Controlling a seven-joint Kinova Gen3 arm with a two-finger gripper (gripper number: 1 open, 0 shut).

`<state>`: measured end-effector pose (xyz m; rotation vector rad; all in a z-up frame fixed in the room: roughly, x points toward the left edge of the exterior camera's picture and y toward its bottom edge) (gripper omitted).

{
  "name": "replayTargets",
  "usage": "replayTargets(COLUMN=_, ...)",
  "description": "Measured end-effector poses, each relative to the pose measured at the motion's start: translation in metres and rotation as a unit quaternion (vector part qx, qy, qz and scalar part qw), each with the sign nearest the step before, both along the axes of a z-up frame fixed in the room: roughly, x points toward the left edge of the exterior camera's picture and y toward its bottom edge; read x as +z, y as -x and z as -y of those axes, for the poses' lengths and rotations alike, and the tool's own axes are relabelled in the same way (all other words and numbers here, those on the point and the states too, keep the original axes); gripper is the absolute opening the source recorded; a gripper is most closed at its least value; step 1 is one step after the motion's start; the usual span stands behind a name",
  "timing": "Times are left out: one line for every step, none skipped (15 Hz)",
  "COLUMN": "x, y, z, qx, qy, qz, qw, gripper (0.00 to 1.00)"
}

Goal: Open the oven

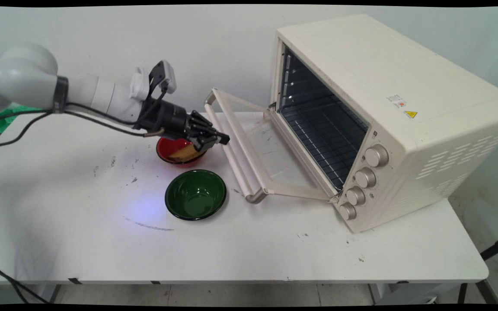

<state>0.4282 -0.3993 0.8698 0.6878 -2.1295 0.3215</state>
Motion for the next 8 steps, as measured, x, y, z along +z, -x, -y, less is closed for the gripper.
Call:
replayTargets(x=-0.005, y=-0.002, z=-0.002, qx=0.000, qy=0.000, qz=-0.002, qw=1.0000, gripper=0.00)
replayTargets(x=-0.009, y=-0.004, z=-0.004, qx=0.000, qy=0.000, qz=-0.004, qw=1.0000, gripper=0.00)
replayTargets(x=-0.013, y=-0.005, z=-0.006, qx=0.000, qy=0.000, qz=-0.007, qw=1.0000, gripper=0.00)
replayTargets(x=-0.017, y=-0.006, z=-0.007, qx=0.000, qy=0.000, qz=-0.008, qw=1.0000, gripper=0.00)
replayTargets(x=-0.020, y=-0.008, z=-0.009, qx=0.000, qy=0.001, qz=-0.010, qw=1.0000, gripper=0.00)
replayTargets(x=-0.023, y=-0.009, z=-0.010, qx=0.001, qy=0.002, qz=-0.011, qw=0.9999, gripper=0.00)
replayTargets(x=-0.024, y=-0.010, z=-0.010, qx=0.001, qy=0.003, qz=-0.012, qw=0.9999, gripper=0.00)
replayTargets(x=-0.025, y=-0.012, z=-0.012, qx=0.001, qy=0.004, qz=-0.013, qw=0.9999, gripper=0.00)
